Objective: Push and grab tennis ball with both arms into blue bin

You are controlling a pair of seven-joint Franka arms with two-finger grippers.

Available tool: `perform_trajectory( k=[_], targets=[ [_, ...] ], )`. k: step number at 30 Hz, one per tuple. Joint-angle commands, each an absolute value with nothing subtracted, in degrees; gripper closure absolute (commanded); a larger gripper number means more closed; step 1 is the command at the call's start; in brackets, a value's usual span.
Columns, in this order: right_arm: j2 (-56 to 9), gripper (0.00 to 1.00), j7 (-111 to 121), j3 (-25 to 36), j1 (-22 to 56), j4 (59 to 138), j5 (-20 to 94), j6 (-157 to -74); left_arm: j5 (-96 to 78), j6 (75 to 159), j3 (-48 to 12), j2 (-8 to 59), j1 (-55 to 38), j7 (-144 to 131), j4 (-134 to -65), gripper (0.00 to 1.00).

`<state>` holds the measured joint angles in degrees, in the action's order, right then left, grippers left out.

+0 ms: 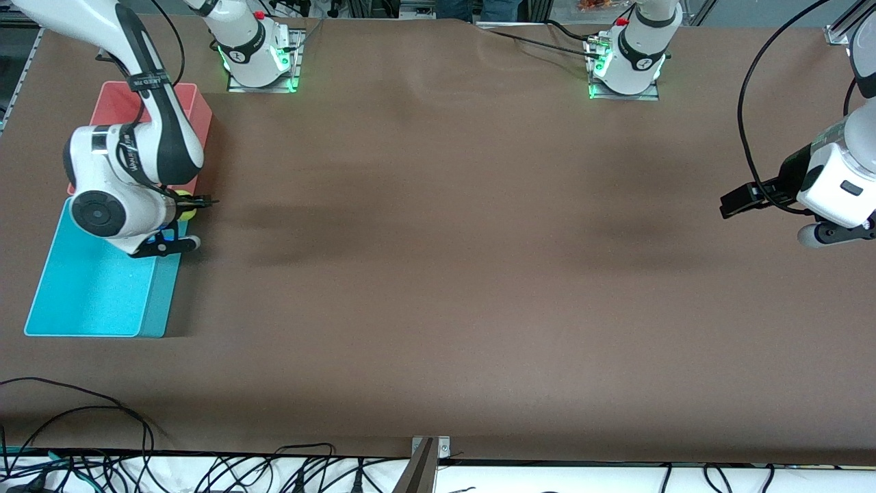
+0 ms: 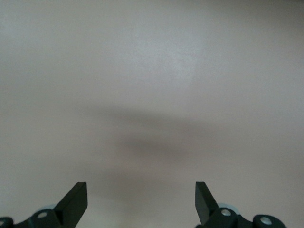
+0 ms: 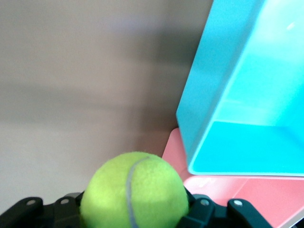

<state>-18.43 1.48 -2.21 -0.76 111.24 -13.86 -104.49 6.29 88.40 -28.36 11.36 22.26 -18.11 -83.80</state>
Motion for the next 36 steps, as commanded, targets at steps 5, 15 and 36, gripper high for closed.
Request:
perform_trajectory(
  k=[5,15,36],
  targets=[
    [-19.16,0.65,8.70,0.61,-2.90,104.15,-12.39,-104.06,7.47,87.63,-28.39,10.37,22.68,-17.31,-83.85,0.00],
    [-22.14,0.65,18.72,0.53,-13.09,104.50,-11.34,-111.17,7.47,87.63,-28.48,10.37,22.59,-17.31,-83.93,0.00],
    [-32.43,0.65,27.07,0.35,-19.25,104.50,-3.52,-118.12,7.47,87.63,-28.48,10.37,22.50,-17.31,-83.94,0.00]
  ],
)
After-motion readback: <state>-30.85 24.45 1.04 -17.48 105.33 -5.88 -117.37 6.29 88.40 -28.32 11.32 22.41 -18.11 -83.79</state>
